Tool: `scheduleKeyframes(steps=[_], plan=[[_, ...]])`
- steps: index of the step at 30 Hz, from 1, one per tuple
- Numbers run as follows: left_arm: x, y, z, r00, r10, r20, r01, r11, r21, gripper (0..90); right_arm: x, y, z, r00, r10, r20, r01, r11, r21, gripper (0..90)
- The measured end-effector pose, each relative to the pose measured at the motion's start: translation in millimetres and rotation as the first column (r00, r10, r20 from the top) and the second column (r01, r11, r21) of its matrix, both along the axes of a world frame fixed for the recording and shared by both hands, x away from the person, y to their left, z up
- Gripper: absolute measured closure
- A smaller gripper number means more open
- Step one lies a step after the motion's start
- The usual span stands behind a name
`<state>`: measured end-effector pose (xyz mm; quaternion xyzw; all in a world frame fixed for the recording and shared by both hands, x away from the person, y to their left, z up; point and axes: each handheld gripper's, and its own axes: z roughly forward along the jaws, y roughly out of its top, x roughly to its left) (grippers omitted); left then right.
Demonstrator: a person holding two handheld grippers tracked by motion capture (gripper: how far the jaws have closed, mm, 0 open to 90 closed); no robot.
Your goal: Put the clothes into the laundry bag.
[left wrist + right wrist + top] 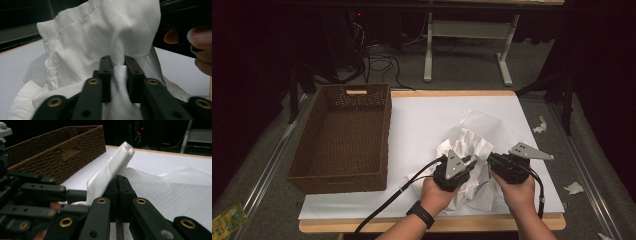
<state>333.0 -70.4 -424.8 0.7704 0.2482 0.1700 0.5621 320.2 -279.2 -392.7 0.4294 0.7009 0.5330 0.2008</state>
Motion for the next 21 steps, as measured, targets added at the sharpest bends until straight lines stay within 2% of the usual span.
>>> scheduleKeyframes(steps=[2, 7, 14, 18, 21], plan=[[-0.6, 3.0, -1.2, 0.9999, 0.009, 0.006, -0.009, 1.0000, -0.002, 85.3, -0.3, -0.4, 0.1, 1.0000, -0.003, -0.001, 0.003, 1.0000, 0.001, 89.2], [-3.8, 14.0, -7.7, 0.9999, -0.015, -0.007, 0.015, 0.9997, 0.017, 86.6, -0.1, -3.6, 0.9, 0.9999, -0.012, 0.003, 0.012, 0.9999, 0.010, 89.2], [-1.8, 4.4, -24.9, 0.9963, -0.038, -0.077, 0.046, 0.9930, 0.109, 86.6, -0.4, -3.7, 3.6, 0.9998, -0.016, 0.008, 0.016, 0.9997, 0.017, 89.2], [4.4, -4.6, -29.2, 0.9943, -0.019, -0.105, 0.035, 0.9878, 0.152, 86.4, -2.9, -3.2, 4.7, 0.9998, -0.010, 0.016, 0.010, 0.9998, 0.016, 89.2], [9.2, -14.4, -33.1, 0.9904, -0.017, -0.137, 0.046, 0.9765, 0.210, 86.1, -4.6, -2.8, 5.4, 0.9998, 0.000, 0.019, -0.001, 0.9998, 0.019, 89.2]])
